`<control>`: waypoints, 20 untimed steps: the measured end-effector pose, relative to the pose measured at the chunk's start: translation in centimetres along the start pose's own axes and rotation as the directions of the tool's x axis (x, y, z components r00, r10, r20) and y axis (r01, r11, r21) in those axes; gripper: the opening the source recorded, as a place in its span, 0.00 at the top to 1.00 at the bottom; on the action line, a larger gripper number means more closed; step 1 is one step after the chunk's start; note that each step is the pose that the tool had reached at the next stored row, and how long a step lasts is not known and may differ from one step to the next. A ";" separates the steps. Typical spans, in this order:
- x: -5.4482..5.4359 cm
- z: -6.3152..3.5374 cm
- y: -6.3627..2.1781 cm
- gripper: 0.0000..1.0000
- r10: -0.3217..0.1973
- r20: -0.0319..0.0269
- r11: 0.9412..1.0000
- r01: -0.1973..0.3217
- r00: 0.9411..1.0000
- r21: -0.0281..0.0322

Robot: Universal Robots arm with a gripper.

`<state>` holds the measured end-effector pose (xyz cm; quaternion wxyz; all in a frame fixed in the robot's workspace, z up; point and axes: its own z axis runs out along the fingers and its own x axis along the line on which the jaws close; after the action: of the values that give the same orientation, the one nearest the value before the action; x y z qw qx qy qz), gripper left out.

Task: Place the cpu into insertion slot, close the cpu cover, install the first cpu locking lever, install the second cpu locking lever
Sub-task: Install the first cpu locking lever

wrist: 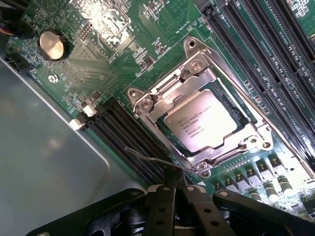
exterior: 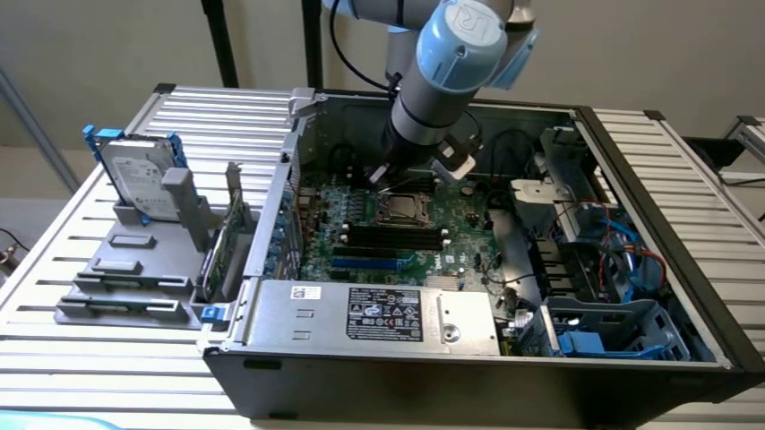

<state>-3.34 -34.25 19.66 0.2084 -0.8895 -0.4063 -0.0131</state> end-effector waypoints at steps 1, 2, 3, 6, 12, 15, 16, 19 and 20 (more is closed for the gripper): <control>0.1 0.01 0.06 0.89 0.000 0.000 1.000 0.000 1.000 0.000; 0.1 0.01 0.12 0.89 0.000 0.001 1.000 0.000 1.000 -0.001; 0.2 0.02 0.18 0.89 0.000 0.001 1.000 0.000 1.000 -0.001; 0.3 0.00 0.36 0.89 0.001 0.004 1.000 -0.001 1.000 -0.004; 0.4 0.00 0.40 0.89 0.002 0.009 1.000 -0.002 1.000 -0.008; 0.4 -0.01 0.40 0.89 0.002 0.011 1.000 -0.002 1.000 -0.010; 0.4 -0.01 0.40 0.89 0.002 0.012 1.000 -0.002 1.000 -0.010; 0.4 -0.01 0.40 0.89 0.003 0.012 1.000 -0.002 1.000 -0.011; 0.4 0.00 0.39 0.89 0.002 0.012 1.000 -0.002 1.000 -0.010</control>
<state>-2.80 -34.21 19.59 0.2014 -0.8912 -0.4064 -0.0097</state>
